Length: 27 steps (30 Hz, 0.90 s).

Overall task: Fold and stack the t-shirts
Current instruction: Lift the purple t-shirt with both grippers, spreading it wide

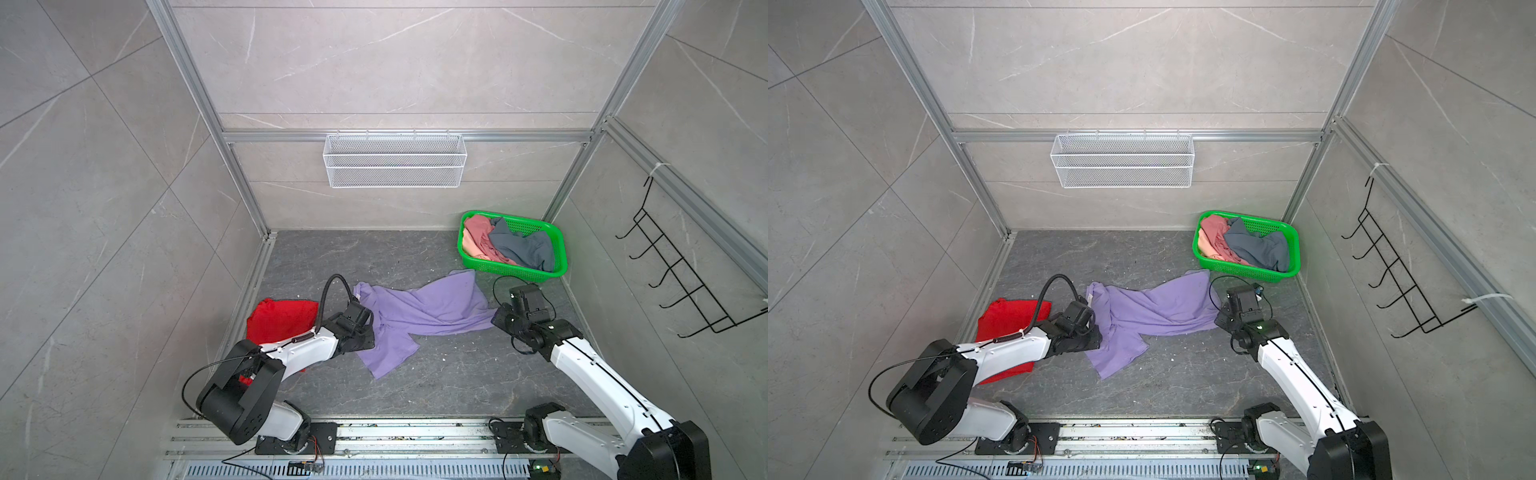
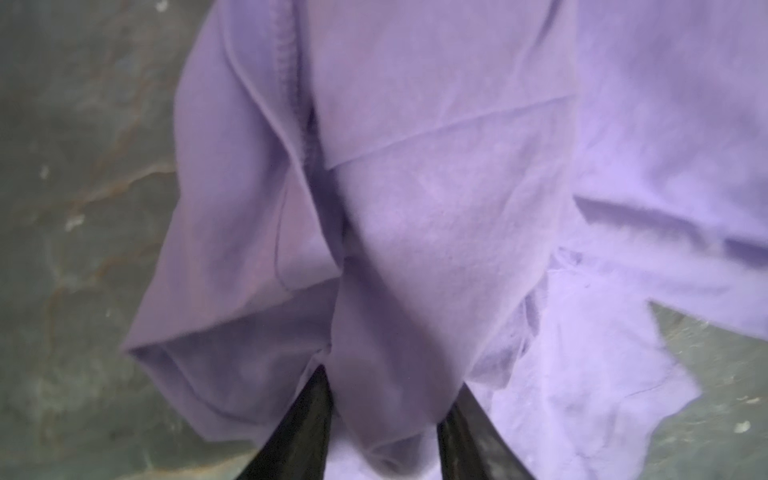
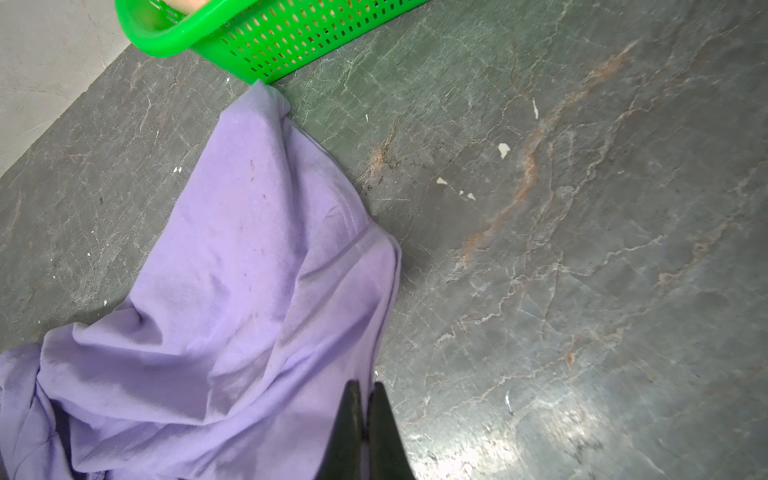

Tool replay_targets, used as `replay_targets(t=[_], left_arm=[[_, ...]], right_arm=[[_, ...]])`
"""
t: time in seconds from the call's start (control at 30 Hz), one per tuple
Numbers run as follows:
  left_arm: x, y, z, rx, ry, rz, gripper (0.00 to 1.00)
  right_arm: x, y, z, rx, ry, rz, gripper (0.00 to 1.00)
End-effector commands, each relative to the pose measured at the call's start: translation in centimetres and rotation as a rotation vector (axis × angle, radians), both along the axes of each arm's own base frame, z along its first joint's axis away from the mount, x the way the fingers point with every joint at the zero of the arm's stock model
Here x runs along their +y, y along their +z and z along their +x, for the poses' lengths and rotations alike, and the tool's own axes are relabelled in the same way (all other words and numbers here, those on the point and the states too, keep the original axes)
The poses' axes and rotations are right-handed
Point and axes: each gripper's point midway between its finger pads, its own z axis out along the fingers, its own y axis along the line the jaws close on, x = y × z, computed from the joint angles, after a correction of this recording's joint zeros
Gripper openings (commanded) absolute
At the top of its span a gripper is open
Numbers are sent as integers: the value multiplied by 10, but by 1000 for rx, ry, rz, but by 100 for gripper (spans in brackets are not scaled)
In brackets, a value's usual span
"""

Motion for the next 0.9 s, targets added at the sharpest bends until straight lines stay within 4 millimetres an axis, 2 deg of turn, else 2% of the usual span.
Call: replay_targets(t=[0.0, 0.13, 0.37, 0.43, 0.5, 0.6, 0.67, 0.8, 0.87], left_arm=[[-4, 1, 6, -14, -14, 14, 29], [-3, 27, 8, -63, -8, -3, 13], [-2, 102, 3, -193, -28, -97, 11], [-1, 120, 1, -221, -35, -114, 3], [0, 139, -1, -254, -45, -127, 0], [7, 180, -3, -341, -50, -139, 0], [17, 217, -5, -426, -49, -135, 0], [50, 313, -20, -662, -24, -122, 0], [70, 359, -32, -794, 5, -121, 0]], right_arm=[[-2, 24, 5, -52, 9, -24, 0], [-2, 45, 10, -93, 25, -42, 0], [-2, 85, 21, -179, 39, -56, 0], [-1, 101, 24, -216, 46, -58, 0], [0, 123, 26, -268, 56, -60, 0], [0, 172, 27, -374, 79, -75, 0], [1, 212, 23, -457, 105, -82, 0], [0, 298, 0, -651, 154, -95, 0], [-1, 334, -15, -738, 166, -99, 0]])
